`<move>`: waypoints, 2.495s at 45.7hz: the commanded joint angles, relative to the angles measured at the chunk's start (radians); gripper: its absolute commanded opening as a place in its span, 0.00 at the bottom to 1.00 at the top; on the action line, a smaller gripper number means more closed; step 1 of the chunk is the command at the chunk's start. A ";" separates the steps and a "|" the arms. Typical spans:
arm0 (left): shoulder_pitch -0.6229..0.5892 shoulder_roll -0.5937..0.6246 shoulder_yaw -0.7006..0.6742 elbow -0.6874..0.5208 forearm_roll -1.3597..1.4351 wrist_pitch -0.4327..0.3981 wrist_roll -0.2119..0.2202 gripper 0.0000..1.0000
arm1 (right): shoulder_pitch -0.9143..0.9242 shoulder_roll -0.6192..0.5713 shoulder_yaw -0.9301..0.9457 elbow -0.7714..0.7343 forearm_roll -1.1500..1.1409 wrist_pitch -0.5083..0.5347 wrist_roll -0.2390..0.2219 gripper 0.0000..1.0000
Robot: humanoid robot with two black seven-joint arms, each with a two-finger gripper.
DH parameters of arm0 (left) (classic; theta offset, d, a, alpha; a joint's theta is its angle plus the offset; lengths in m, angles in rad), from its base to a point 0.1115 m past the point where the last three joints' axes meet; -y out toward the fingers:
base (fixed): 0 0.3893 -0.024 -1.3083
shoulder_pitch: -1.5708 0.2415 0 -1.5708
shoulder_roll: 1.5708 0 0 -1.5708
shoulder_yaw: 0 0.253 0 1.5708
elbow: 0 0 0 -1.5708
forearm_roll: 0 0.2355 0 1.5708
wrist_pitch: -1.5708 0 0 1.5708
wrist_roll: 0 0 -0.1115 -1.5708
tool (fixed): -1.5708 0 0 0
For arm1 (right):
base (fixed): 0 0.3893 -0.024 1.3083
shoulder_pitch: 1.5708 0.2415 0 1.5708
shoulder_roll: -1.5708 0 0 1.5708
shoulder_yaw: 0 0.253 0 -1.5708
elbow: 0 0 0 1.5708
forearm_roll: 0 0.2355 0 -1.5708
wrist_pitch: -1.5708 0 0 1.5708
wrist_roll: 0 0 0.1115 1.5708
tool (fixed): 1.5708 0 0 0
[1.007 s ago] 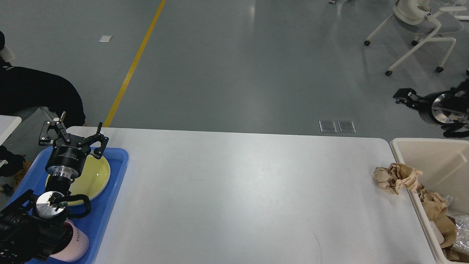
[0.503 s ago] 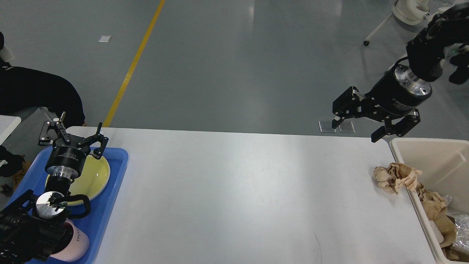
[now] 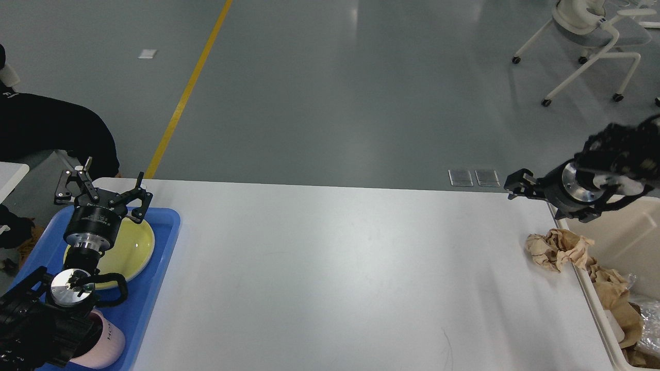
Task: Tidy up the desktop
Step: 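Bring the right gripper back and lower it into the bin, then grasp more crumpled tan paper with the right gripper and lift it away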
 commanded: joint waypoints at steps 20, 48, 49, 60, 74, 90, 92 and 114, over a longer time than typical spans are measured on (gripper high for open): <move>0.000 0.000 0.000 0.000 0.000 0.000 0.000 0.96 | -0.380 -0.102 0.208 -0.178 0.001 -0.181 0.000 1.00; 0.000 0.000 0.000 0.000 0.000 0.000 0.000 0.96 | -0.573 -0.081 0.489 -0.318 0.003 -0.361 0.000 1.00; 0.000 0.000 0.000 0.000 0.000 0.000 0.000 0.96 | -0.575 -0.081 0.493 -0.318 0.005 -0.367 0.000 1.00; 0.000 0.000 0.000 0.000 0.001 0.000 0.000 0.96 | -0.605 -0.064 0.532 -0.316 0.011 -0.480 0.000 0.83; 0.000 0.000 0.000 0.000 0.000 0.000 0.000 0.96 | -0.633 -0.036 0.532 -0.310 0.011 -0.585 0.000 0.38; 0.000 0.000 0.000 0.000 0.000 0.002 0.000 0.96 | -0.621 -0.042 0.535 -0.248 0.015 -0.571 0.005 0.00; 0.000 0.000 0.000 0.000 0.001 0.000 0.000 0.96 | -0.610 -0.056 0.539 -0.205 0.014 -0.573 0.005 0.00; 0.000 0.000 0.000 0.000 0.000 0.000 0.000 0.96 | -0.243 -0.418 0.559 0.165 0.008 -0.514 0.011 0.00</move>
